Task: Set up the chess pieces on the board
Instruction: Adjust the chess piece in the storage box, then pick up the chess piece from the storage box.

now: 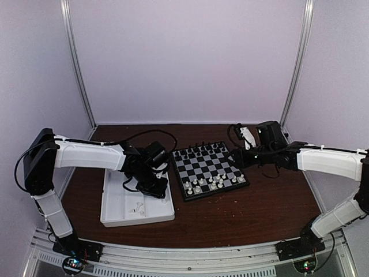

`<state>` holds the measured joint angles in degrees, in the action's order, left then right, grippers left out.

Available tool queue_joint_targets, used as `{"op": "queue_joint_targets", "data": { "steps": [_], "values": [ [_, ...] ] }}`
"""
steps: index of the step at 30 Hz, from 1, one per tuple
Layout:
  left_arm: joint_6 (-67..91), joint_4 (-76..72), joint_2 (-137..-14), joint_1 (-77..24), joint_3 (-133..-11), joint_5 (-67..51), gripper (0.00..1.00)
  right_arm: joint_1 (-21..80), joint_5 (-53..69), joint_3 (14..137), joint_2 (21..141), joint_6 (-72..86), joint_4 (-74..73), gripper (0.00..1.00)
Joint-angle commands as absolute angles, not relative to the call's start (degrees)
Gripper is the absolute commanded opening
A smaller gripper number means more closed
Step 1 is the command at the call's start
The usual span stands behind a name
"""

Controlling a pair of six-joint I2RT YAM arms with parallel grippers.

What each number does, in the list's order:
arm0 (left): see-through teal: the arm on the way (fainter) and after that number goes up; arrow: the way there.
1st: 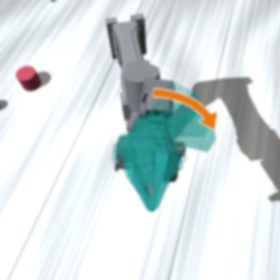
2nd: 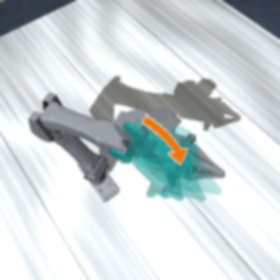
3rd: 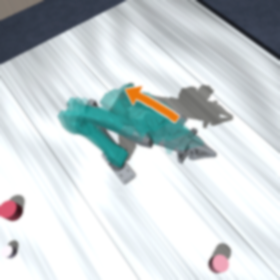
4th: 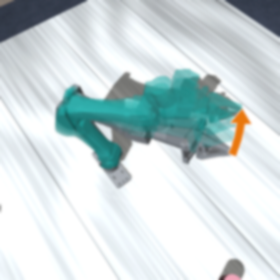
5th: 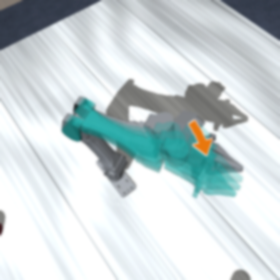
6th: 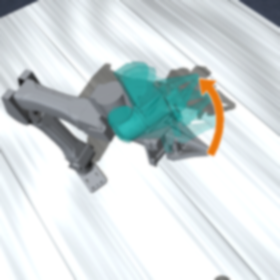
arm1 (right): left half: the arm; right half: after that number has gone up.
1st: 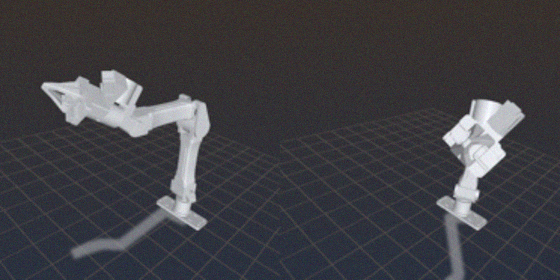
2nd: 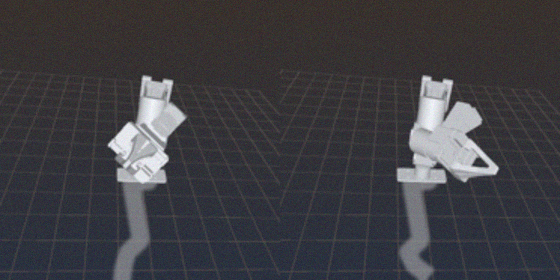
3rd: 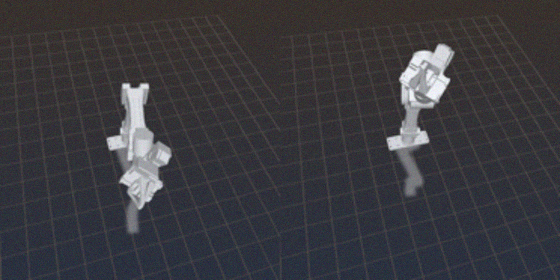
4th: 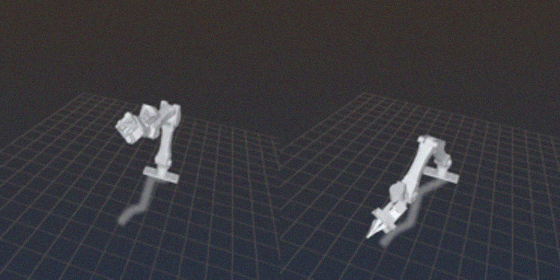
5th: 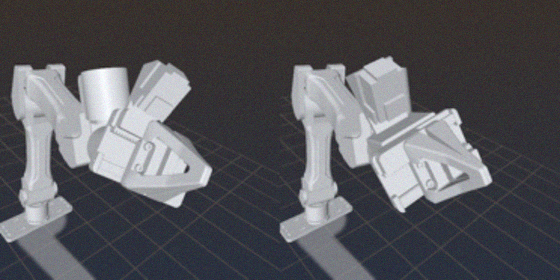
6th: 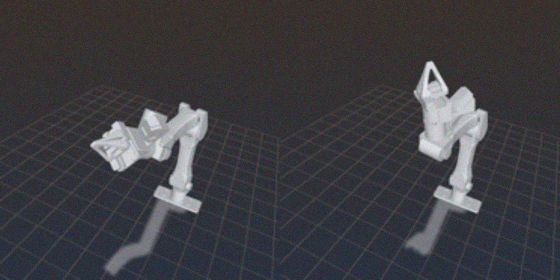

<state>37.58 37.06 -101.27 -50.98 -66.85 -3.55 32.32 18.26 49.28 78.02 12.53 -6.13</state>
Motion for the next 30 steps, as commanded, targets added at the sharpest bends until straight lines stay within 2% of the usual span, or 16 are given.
{"op": "queue_joint_targets", "data": {
  "steps": [1,8,13,19,30],
  "values": [
    [36.94,35.51,-100.4,-51.62,-68.55,-1.83,0.27,32.57,19.18,50.48,78.29,13.44,-5.1,0.51],
    [36.72,36.43,-97.04,-52.64,-68.31,3.8,0.33,33.11,19.38,50.6,78.76,13.57,-5.01,0.52],
    [35.97,32.18,-87.97,-54.27,-63.14,9.56,0.43,33.47,19.17,51.59,79.47,13.21,-5.45,0.55],
    [35.75,29.11,-75.41,-54.27,-56.1,15.58,0.45,33.65,19.87,53.46,80.07,14.31,-5.58,0.63],
    [41.46,28.37,-58.39,-54.19,-45.4,26.93,0.47,42.52,16.13,60.0,83.29,13.01,-8.95,0.62]
  ]
}}
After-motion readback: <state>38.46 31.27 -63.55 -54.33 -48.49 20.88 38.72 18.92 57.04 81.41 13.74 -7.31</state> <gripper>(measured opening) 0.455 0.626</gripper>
